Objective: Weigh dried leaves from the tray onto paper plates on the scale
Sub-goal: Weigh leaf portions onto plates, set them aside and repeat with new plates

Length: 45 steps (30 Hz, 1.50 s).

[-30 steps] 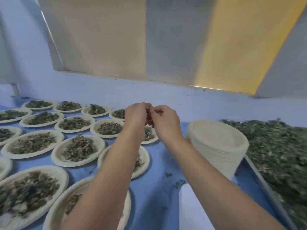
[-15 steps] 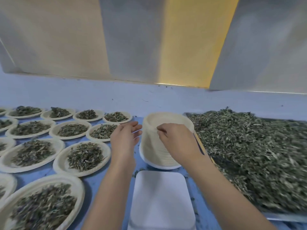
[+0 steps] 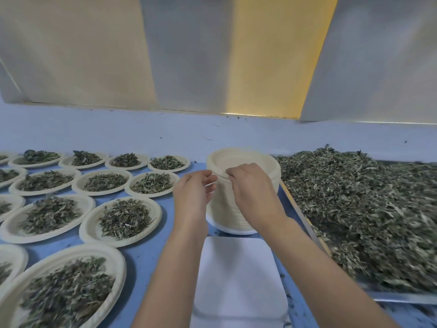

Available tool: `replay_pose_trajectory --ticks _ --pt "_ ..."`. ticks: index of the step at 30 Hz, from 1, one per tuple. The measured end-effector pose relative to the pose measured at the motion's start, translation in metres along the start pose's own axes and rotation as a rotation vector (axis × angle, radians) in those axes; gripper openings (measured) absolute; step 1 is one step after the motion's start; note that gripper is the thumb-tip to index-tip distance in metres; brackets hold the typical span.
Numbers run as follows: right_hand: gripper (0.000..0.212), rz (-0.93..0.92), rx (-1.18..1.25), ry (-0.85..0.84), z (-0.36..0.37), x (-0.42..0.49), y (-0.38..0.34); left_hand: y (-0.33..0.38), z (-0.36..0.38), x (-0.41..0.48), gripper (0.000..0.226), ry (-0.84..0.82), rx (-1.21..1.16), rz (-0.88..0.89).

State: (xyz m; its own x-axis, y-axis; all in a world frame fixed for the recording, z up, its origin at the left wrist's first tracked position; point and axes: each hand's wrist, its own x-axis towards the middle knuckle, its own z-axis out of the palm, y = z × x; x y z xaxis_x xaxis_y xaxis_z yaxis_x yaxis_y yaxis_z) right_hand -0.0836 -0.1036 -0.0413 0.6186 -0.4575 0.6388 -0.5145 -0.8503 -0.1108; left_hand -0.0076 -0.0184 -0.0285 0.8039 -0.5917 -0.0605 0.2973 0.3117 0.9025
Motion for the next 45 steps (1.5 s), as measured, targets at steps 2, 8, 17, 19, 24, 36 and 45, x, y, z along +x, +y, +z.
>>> replay_pose_trajectory --ticks 2,8,17,19,24,36,45 --pt "0.026 -0.032 0.039 0.095 0.0 -0.003 -0.002 -0.001 0.001 0.0 0.017 -0.007 0.013 0.005" --pt "0.021 -0.198 0.075 0.386 -0.004 -0.015 -0.014 0.001 -0.004 -0.001 0.015 -0.048 0.046 0.047" --pt "0.031 0.075 0.365 0.361 -0.027 -0.034 -0.021 0.009 -0.016 0.0 0.025 -0.081 0.365 0.236" --pt "0.04 0.305 0.439 0.401 -0.038 -0.034 -0.009 0.013 -0.018 -0.002 0.024 -0.112 0.409 0.215" --pt "0.04 0.697 0.812 0.389 -0.063 -0.043 0.022 0.029 -0.024 -0.016 0.033 -0.255 0.456 0.188" --pt "0.005 0.728 0.621 -0.134 -0.063 -0.072 0.031 0.048 -0.063 -0.033 0.017 -0.32 0.91 -0.09" --pt "0.028 0.651 0.359 -0.439 -0.055 -0.078 0.026 0.034 -0.064 -0.026 0.017 -0.403 1.09 -0.301"
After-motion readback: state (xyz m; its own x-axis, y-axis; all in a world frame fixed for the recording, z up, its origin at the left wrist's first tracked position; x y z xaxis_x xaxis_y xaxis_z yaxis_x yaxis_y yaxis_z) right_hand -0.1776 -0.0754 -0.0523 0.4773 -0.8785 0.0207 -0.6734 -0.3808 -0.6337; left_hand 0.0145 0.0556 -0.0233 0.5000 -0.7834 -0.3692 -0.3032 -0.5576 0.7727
